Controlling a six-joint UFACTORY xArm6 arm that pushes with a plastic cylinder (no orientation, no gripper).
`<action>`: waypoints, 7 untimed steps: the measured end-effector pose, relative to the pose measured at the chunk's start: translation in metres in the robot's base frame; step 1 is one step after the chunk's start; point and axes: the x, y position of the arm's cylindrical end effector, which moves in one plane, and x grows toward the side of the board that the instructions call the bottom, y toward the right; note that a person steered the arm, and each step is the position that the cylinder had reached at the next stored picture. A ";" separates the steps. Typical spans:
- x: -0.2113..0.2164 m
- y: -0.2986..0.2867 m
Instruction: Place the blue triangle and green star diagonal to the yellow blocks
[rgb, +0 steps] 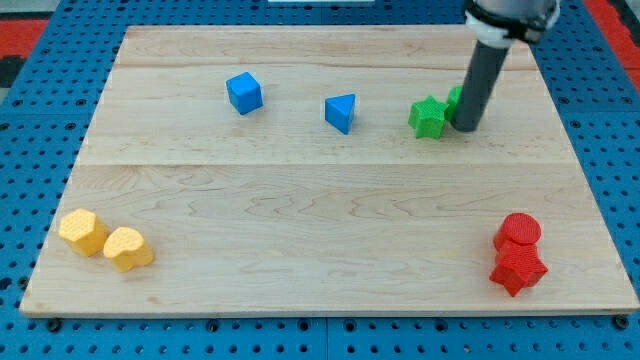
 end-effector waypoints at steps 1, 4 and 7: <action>-0.037 -0.034; 0.028 0.008; -0.054 -0.103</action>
